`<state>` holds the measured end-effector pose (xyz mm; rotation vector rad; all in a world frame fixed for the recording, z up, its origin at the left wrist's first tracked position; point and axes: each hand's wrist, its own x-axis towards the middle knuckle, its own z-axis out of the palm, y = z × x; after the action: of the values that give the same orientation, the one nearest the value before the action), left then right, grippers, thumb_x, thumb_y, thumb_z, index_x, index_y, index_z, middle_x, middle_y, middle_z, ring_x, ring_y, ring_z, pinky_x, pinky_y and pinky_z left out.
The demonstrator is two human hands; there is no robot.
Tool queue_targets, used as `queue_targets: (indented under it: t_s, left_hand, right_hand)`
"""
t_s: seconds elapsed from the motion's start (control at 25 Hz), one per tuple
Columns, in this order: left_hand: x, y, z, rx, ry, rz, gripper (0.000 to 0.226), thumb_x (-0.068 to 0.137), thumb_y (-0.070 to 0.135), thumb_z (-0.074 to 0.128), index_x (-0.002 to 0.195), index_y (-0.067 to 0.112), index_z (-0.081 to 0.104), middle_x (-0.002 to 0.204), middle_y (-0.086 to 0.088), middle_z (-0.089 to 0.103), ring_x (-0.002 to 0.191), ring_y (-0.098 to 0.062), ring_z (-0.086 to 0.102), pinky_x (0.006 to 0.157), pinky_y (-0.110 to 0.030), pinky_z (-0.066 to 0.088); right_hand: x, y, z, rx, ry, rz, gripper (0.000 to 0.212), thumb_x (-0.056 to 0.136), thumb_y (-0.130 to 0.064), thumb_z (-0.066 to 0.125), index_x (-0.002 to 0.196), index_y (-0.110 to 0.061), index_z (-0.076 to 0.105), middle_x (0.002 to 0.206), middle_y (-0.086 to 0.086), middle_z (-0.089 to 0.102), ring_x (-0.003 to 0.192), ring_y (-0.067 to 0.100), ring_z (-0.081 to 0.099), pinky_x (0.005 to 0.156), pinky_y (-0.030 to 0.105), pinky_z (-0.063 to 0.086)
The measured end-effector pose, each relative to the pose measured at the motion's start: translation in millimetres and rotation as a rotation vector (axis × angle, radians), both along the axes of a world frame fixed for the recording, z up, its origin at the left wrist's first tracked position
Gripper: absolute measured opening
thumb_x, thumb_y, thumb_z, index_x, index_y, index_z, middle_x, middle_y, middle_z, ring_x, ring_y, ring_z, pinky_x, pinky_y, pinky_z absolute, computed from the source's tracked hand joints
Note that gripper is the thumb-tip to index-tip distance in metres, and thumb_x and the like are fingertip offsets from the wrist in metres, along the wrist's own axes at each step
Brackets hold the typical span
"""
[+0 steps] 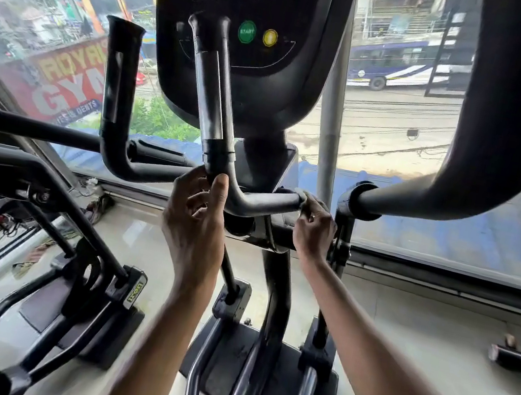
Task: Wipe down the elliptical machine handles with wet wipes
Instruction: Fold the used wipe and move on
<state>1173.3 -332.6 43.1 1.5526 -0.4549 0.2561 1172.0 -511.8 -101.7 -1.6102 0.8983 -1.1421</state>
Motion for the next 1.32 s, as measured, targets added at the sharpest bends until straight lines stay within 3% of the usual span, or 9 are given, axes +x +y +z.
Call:
queue_targets:
  t_s: [0.24,0.36,0.48,0.56,0.68,0.84,0.96,1.04,1.32]
  left_hand:
    - [-5.8,-5.3,1.5,-0.01,0.032,0.055,0.015,0.099,0.025,0.067,0.107,0.013,0.07,0.092,0.015,0.072,0.077,0.0,0.062,0.065,-0.014,0.047]
    - [-7.0,-5.9,4.7,0.011,0.025,0.073,0.013,0.099,0.025,0.068,0.104,0.013,0.07,0.09,0.024,0.07,0.079,0.001,0.063,0.068,-0.019,0.051]
    - [-8.1,-5.4,7.1,0.04,0.016,0.091,0.013,0.099,0.023,0.067,0.106,0.013,0.071,0.091,0.029,0.069,0.082,0.002,0.065,0.07,-0.019,0.053]
    - [-9.4,-4.8,6.8,0.048,0.03,0.091,0.007,0.099,0.025,0.067,0.104,0.021,0.071,0.092,0.028,0.07,0.084,0.001,0.066,0.072,-0.021,0.054]
    - [-11.6,-3.3,7.3,0.061,0.034,0.099,0.005,0.099,0.026,0.067,0.101,0.031,0.069,0.094,0.028,0.07,0.087,-0.002,0.067,0.074,-0.026,0.055]
    - [-12.5,-3.7,8.7,0.062,0.041,0.108,0.009,0.099,0.024,0.067,0.104,0.019,0.071,0.097,0.018,0.074,0.086,0.002,0.067,0.075,-0.021,0.055]
    - [-11.5,-4.6,8.4,0.047,0.05,0.112,0.012,0.099,0.022,0.066,0.104,0.013,0.07,0.096,0.014,0.075,0.086,0.001,0.068,0.076,-0.025,0.056]
    - [-12.2,-3.6,9.8,0.076,0.04,0.103,0.01,0.1,0.022,0.065,0.103,0.013,0.069,0.093,0.022,0.073,0.085,0.003,0.067,0.076,-0.023,0.056]
    - [-13.3,-4.0,11.6,0.084,0.03,0.099,0.004,0.1,0.024,0.064,0.098,0.026,0.067,0.092,0.027,0.071,0.086,0.002,0.067,0.078,-0.025,0.056]
  right_hand:
    - [2.7,-30.6,7.8,-0.036,0.067,0.268,0.055,0.095,-0.029,0.029,0.111,-0.013,0.079,0.123,0.003,0.075,0.111,0.016,0.064,0.085,0.006,0.038]
    - [10.9,-40.2,12.3,0.017,0.1,0.391,0.06,0.102,-0.031,0.022,0.118,-0.006,0.074,0.122,0.018,0.073,0.114,0.032,0.063,0.081,0.022,0.037]
    - [15.9,-47.3,6.0,0.161,0.075,0.411,0.043,0.112,-0.017,0.034,0.141,0.004,0.056,0.132,0.033,0.063,0.123,0.043,0.059,0.105,0.041,0.035]
    - [14.9,-48.3,0.1,0.095,0.039,0.423,0.047,0.109,-0.033,0.036,0.127,-0.006,0.07,0.116,0.02,0.075,0.112,0.035,0.067,0.106,0.048,0.043]
    - [11.2,-45.9,0.1,0.027,-0.019,0.439,0.05,0.114,-0.027,0.028,0.097,-0.019,0.074,0.084,-0.022,0.074,0.089,-0.001,0.067,0.094,0.014,0.043]
    - [-4.8,-29.5,7.4,-0.168,-0.036,0.387,0.051,0.11,-0.023,0.024,0.111,-0.005,0.072,0.114,0.005,0.071,0.112,0.009,0.061,0.106,0.019,0.04]
    - [-19.4,4.0,14.7,-0.217,-0.184,0.384,0.047,0.109,-0.016,0.028,0.125,-0.004,0.07,0.128,-0.001,0.068,0.129,-0.002,0.054,0.114,0.025,0.039]
    - [-27.5,31.9,22.8,-0.291,-0.234,0.399,0.047,0.109,-0.017,0.029,0.136,-0.004,0.064,0.141,0.003,0.064,0.14,0.012,0.051,0.118,0.03,0.036]
    - [-17.0,9.9,1.1,-0.369,-0.106,0.303,0.045,0.11,-0.021,0.031,0.146,-0.01,0.056,0.151,-0.008,0.05,0.147,0.017,0.045,0.12,0.045,0.038]
